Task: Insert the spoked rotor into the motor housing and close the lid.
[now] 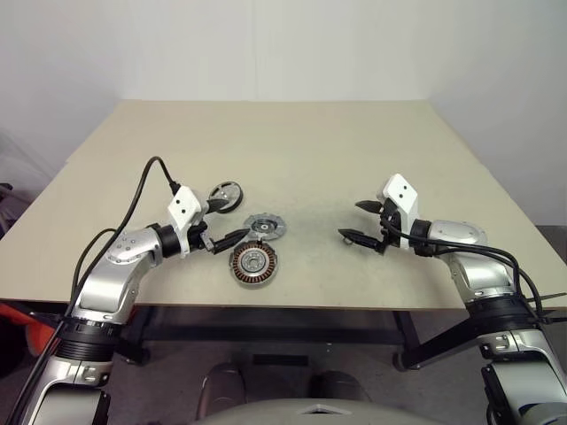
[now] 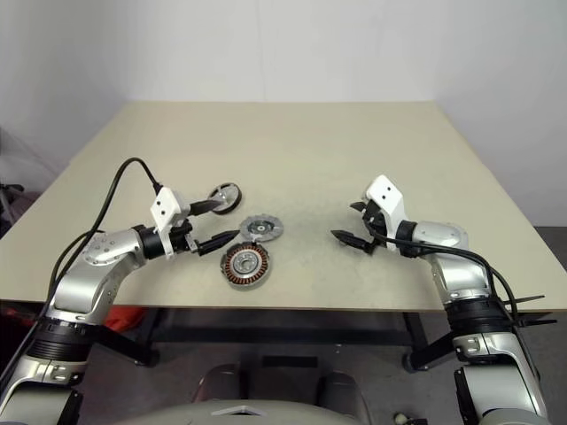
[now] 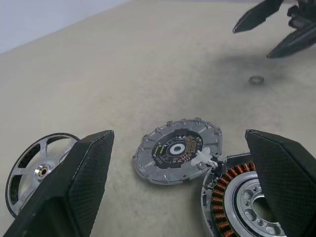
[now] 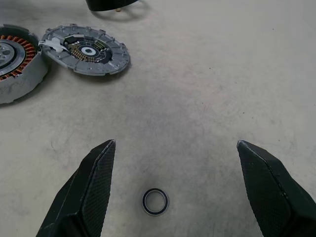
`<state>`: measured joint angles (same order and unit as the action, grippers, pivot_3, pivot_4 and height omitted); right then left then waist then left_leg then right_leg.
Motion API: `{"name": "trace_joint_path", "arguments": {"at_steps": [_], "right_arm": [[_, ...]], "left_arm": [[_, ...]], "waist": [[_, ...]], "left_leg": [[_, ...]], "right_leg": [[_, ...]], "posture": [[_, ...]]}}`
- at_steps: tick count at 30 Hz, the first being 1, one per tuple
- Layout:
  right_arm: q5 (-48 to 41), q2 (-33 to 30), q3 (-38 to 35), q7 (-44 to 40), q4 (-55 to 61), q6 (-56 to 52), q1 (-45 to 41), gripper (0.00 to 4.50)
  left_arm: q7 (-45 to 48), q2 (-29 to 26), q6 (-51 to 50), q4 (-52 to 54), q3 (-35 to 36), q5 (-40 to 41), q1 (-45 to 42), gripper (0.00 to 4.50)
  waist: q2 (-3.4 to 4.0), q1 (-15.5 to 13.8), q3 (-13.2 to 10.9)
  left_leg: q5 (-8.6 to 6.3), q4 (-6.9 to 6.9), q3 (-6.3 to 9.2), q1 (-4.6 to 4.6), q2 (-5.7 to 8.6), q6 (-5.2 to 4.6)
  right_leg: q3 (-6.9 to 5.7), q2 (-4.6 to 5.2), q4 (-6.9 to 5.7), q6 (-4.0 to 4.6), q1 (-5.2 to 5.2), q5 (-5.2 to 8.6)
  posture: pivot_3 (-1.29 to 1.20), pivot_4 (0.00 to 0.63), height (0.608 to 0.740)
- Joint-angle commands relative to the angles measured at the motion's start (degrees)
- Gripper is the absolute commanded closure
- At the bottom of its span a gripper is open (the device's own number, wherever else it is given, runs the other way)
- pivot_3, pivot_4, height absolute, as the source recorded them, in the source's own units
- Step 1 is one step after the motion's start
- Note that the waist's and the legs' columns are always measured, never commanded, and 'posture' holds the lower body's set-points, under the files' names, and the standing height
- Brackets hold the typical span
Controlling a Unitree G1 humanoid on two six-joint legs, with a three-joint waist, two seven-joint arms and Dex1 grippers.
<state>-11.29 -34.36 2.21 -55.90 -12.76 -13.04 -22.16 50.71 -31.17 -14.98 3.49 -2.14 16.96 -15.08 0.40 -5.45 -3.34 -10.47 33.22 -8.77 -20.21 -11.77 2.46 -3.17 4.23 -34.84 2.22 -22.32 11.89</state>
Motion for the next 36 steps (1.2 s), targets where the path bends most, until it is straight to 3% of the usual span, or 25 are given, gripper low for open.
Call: {"name": "trace_joint_path", "arguments": {"at_steps": [1, 6, 12, 20, 28, 36], "right_arm": [[-0.39, -0.28, -1.00, 0.17, 0.60, 1.09, -1.34, 0.06], [-0.15, 0.07, -0.63, 0.13, 0.19, 1.35, -1.88, 0.06], [-0.26, 0.49, -1.05, 1.17, 1.18, 1.46, -0.66, 0.06], [-0.99, 0.69, -2.25, 4.03, 4.85, 0.87, 3.06, 0.06], [-1.33, 1.90, -2.57, 6.82, 8.17, 0.09, 5.82, 0.06], [-1.49, 3.09, -3.77, 9.92, 10.48, 0.20, 7.95, 0.06]], "left_arm": [[2.77, -3.78, 4.78, 2.58, -3.38, -5.36, -2.99, 0.02], [9.42, -8.81, 14.16, 2.40, -9.54, -12.11, -8.61, 0.02], [20.58, -10.96, 20.92, -0.28, -13.46, -11.15, -15.43, 0.02], [33.64, -13.07, 32.70, -12.70, -16.84, -12.32, -21.31, 0.02], [41.03, -9.89, 43.96, -27.73, -20.10, -14.57, -28.84, 0.02], [41.79, -7.28, 47.75, -38.37, -28.62, -12.29, -36.40, 0.02]], "waist": [[0.00, -0.01, 0.00], [0.01, -0.04, 0.00], [0.02, -0.10, 0.00], [0.03, -0.17, 0.00], [0.03, -0.56, 0.00], [0.02, -0.99, -0.01]], "left_leg": [[0.00, 0.00, 0.00, 0.00, 0.00, 0.00], [0.00, -0.02, 0.01, 0.00, 0.01, 0.00], [0.00, -0.05, -0.01, -0.01, 0.01, 0.01], [0.01, -0.06, -0.08, -0.02, 0.00, 0.02], [0.02, -0.06, -0.10, 0.00, 0.01, 0.03], [0.02, -0.09, -0.13, -0.05, 0.00, 0.04]], "right_leg": [[0.00, 0.00, 0.00, 0.00, 0.00, 0.00], [0.00, 0.00, 0.00, -0.09, 0.00, 0.05], [0.01, 0.01, -0.01, 0.22, -0.04, -0.12], [0.04, 0.01, -0.02, 0.20, -0.08, -0.11], [0.04, 0.02, -0.02, 0.11, -0.06, -0.06], [0.05, 0.03, -0.02, 0.24, -0.12, -0.13]], "posture": [[0.00, 0.000, 0.740], [0.00, 0.000, 0.740], [0.00, 0.000, 0.740], [0.00, 0.000, 0.740], [0.00, 0.000, 0.740], [0.00, 0.000, 0.740]]}}
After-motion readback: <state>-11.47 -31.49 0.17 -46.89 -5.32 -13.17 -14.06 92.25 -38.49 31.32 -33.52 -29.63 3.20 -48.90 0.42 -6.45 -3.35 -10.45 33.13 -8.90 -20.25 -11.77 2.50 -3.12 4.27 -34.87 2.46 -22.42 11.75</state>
